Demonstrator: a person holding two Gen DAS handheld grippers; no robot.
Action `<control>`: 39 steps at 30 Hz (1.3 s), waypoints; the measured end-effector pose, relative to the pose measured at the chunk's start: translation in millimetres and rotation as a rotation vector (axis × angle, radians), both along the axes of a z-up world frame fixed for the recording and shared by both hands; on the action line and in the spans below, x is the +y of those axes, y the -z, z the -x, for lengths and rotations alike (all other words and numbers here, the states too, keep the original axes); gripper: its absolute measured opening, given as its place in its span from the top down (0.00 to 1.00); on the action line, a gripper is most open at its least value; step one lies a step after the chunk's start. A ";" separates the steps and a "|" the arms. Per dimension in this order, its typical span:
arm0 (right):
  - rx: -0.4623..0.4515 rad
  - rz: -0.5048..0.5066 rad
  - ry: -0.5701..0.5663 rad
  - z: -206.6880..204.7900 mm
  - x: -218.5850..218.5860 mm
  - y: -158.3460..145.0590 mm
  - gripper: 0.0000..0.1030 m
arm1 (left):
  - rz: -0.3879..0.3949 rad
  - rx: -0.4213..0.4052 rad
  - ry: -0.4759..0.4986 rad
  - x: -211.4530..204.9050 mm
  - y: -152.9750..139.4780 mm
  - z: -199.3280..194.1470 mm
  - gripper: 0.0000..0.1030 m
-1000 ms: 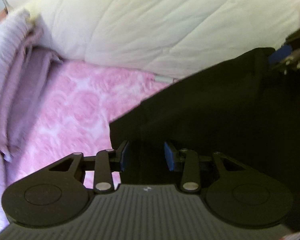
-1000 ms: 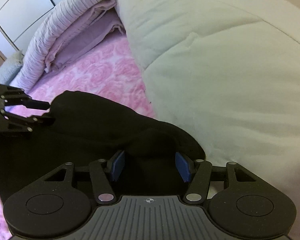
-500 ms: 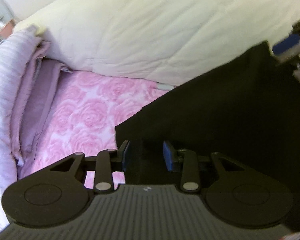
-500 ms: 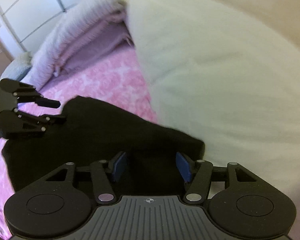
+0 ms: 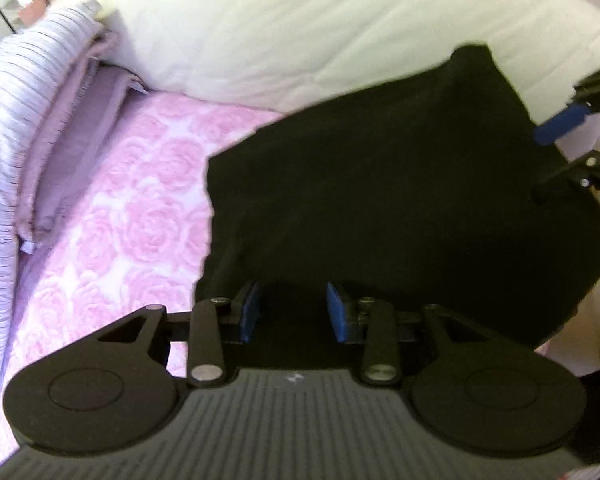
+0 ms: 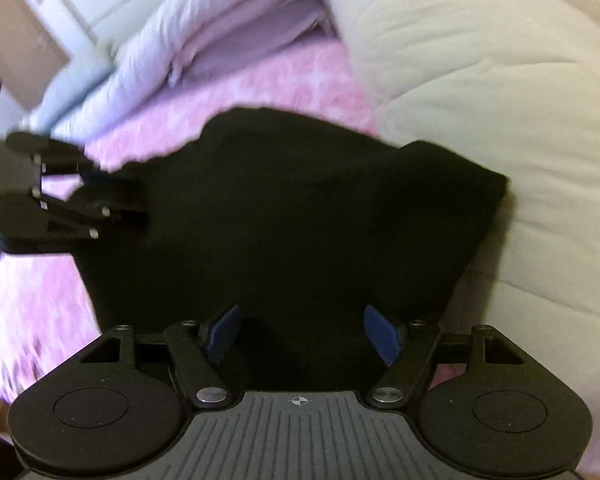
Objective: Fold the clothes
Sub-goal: 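Fold the jacket flat over the stack top with both grippers, then open both grippers and release the jacket on the stack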
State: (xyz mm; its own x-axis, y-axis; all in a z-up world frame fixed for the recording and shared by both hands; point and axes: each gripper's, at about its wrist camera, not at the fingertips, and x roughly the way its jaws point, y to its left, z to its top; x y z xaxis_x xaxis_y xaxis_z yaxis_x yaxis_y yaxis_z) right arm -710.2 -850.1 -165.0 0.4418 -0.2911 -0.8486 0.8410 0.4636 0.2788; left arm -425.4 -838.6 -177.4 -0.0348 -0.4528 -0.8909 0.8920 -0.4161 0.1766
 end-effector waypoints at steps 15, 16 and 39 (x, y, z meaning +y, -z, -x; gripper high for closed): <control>0.118 0.019 0.131 -38.2 83.4 -14.7 0.25 | 0.053 0.083 0.017 70.2 -3.2 -50.6 0.61; 0.115 0.018 0.150 -40.2 89.7 -17.0 0.25 | 0.043 0.079 0.010 75.7 -2.6 -55.4 0.61; 0.162 0.157 0.469 -61.9 187.5 -87.0 0.01 | 0.121 0.163 -0.061 186.7 -53.0 -64.3 0.10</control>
State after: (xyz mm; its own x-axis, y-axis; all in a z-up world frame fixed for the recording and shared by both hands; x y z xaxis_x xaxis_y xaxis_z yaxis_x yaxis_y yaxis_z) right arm -648.3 -662.5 -77.9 0.0996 -0.5554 -0.8256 0.9950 0.0523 0.0849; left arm -361.1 -651.9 -124.4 -0.1430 -0.5621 -0.8146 0.9358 -0.3448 0.0737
